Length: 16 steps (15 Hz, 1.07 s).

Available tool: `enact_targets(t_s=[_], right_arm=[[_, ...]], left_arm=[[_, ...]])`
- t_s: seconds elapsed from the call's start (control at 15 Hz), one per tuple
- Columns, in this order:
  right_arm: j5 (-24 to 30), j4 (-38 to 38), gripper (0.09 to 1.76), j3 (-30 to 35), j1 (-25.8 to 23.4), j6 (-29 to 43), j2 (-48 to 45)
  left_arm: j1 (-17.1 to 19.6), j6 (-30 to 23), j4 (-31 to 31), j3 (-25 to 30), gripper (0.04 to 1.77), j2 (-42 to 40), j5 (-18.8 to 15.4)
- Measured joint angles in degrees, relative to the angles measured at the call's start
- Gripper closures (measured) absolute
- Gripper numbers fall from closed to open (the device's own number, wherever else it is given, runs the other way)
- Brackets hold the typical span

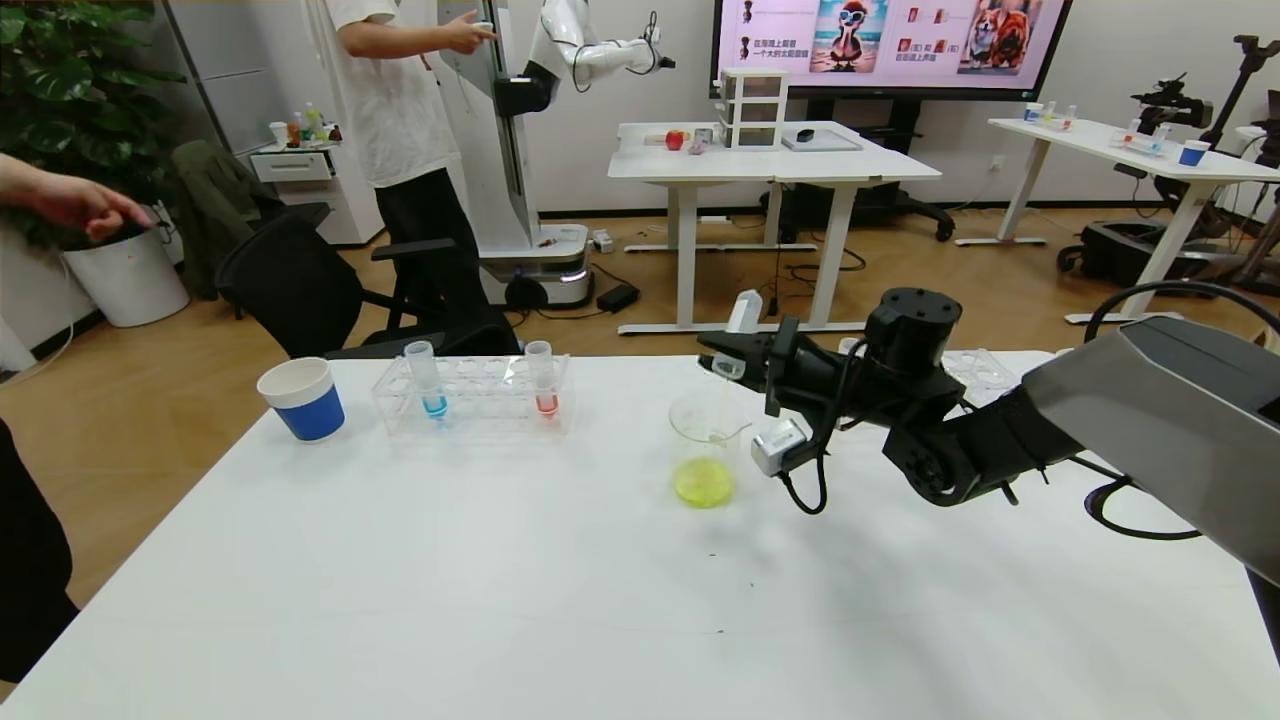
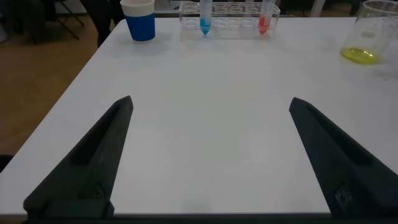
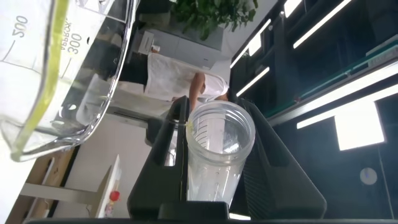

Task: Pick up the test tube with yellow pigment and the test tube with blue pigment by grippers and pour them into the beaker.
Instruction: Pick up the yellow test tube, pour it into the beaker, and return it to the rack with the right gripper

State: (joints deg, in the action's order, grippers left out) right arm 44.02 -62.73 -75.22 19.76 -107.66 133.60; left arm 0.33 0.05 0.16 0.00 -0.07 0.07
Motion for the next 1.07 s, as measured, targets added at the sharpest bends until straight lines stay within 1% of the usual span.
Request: enact_targets(t_s=[0.13,0.27,0.33,0.4,0.53,0.6,0.73,0.87,0.93,1.07], right_arm=[[0.18,0.17,1.34,0.33,0.24,0.29,-0.28],[0.38,0.61,1.34,0.49,0.72,4.13,-1.13],[0.35,0.63,1.34,0.49,0.72,7.41,-1.9],[0.27,0.63,1.34,0.52,0.74,12.23,-2.95],[-1.0,0.37,1.34,1.27,0.9,24.14,-5.56],[-3.91,0.15,1.34,2.26,1.13,30.51,-7.17],[-12.32,-1.62,1.34,4.96,2.01,44.43,-10.52],[-21.2,-5.66,1.34,7.47,3.06,60.42,-13.18],[-26.72,-7.06,1.34,8.66,3.47,68.13,-14.14],[-34.74,-7.72,1.34,11.61,3.91,80.24,-15.9]], left_arm=[[0.0,0.0,0.0,0.0,0.06,0.0,0.0],[0.0,0.0,0.02,0.0,0.06,0.0,0.0],[-0.02,-0.02,0.02,0.0,0.06,0.0,0.0],[-0.02,0.0,0.0,0.0,0.06,0.0,0.0],[0.0,0.0,0.0,0.0,0.06,0.0,0.0],[0.0,-0.02,0.02,0.0,0.06,0.0,0.0],[0.0,0.02,0.02,0.0,0.06,0.0,0.0],[-0.02,0.0,0.02,0.0,0.06,0.0,0.0],[-0.02,0.0,0.02,0.0,0.06,0.0,0.0],[-0.02,0.0,0.02,0.0,0.06,0.0,0.0]])
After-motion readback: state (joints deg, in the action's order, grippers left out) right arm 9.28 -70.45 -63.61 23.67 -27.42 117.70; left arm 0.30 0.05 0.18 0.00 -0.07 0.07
